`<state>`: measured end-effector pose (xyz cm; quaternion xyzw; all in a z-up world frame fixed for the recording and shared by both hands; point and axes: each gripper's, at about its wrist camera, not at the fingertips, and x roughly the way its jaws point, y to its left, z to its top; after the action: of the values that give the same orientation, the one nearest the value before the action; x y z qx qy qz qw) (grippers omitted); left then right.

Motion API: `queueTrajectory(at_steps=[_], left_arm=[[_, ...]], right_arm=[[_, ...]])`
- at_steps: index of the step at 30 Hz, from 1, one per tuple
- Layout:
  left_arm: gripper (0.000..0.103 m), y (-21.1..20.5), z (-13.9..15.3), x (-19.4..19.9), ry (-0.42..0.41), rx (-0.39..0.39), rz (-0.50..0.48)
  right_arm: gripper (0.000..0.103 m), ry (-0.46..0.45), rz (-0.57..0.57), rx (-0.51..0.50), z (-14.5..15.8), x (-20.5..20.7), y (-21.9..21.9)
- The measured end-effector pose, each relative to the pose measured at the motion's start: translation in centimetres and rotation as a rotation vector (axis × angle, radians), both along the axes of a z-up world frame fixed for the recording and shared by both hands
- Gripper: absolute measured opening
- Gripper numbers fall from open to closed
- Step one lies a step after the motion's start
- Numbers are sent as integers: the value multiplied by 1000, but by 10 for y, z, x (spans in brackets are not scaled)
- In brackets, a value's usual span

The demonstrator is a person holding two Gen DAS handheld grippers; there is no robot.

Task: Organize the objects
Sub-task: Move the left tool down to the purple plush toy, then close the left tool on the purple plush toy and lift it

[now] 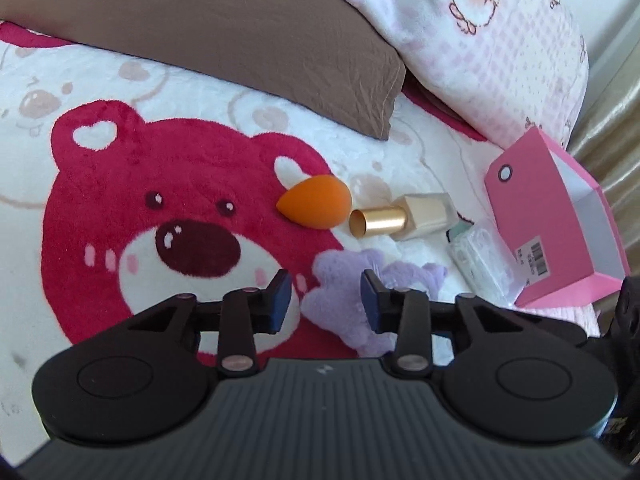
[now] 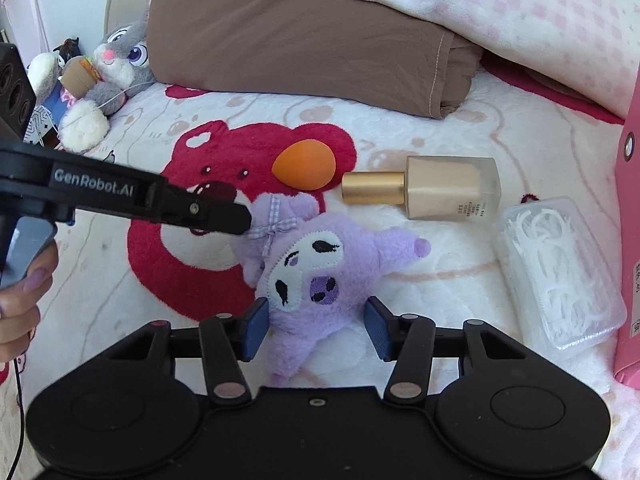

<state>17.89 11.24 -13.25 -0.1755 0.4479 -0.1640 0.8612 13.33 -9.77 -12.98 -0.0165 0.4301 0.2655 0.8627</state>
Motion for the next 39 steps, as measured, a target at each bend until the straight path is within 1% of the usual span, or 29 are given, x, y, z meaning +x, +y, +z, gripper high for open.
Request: queueTrajectory(at_steps=[2, 4, 5, 7, 8, 10, 11, 12, 13, 14, 15, 17, 19, 21, 25, 28, 30, 32, 34, 35, 36, 37, 38, 39], left_arm=[[45, 4, -2, 7, 18, -30, 12], [49, 7, -7, 12, 53, -85, 15], [55, 7, -11, 13, 77, -113, 10], [55, 2, -17, 11, 110, -142, -6], [54, -2, -19, 8, 103, -130, -11], [43, -11, -18, 1, 68, -71, -26], [39, -11, -19, -1, 71, -70, -26], [37, -8, -21, -1, 89, -98, -14], [33, -2, -24, -1, 108, -143, 7], [29, 2, -24, -1, 119, -168, 17], [27, 5, -24, -1, 128, -185, 16], [25, 5, -21, -3, 129, -199, 13], [25, 0, -17, -6, 120, -198, -3], [25, -7, -13, -9, 116, -191, -25], [25, -28, -4, -18, 105, -146, -94], [32, -42, 1, -26, 64, -71, -126], [51, -48, -2, -26, 56, -41, -143], [60, -51, -9, -22, 63, -47, -135], [62, -51, -19, -16, 90, -67, -109], [62, -51, -23, -13, 96, -73, -89], [60, -50, -26, -12, 94, -84, -76], [59, -49, -27, -12, 90, -95, -67], [53, -48, -27, -13, 86, -109, -60], [37, -48, -27, -13, 89, -132, -65]], right_arm=[[72, -13, -30, -32, -2, -3, 0], [73, -9, -55, -18, -3, -4, -3], [73, -4, -68, -7, -3, -4, -3], [74, 0, -79, 14, -4, -3, -4], [73, 2, -78, 28, -5, -2, -4], [64, 6, -64, 58, -6, -2, -5], [58, 8, -60, 68, -6, -3, -5], [55, 13, -60, 72, -5, -3, -6], [55, 17, -65, 76, -5, -3, -8], [55, 24, -74, 85, -4, -3, -10], [53, 37, -79, 97, -4, -3, -13], [51, 59, -83, 119, -2, -1, -17], [47, 61, -77, 117, 0, -1, -20], [43, 54, -71, 91, 1, -3, -22], [41, 48, -52, 40, 7, -13, -32], [36, 59, -41, 41, 9, -22, -46], [24, 79, -42, 38, 8, -25, -53], [24, 97, -38, 29, 4, -26, -58], [25, 90, -45, 32, 2, -28, -62], [35, 84, -54, 37, 2, -29, -62], [40, 83, -54, 41, 2, -29, -63], [42, 82, -48, 44, 1, -29, -61], [46, 77, -40, 42, 2, -28, -59], [49, 71, -31, 45, 2, -27, -57]])
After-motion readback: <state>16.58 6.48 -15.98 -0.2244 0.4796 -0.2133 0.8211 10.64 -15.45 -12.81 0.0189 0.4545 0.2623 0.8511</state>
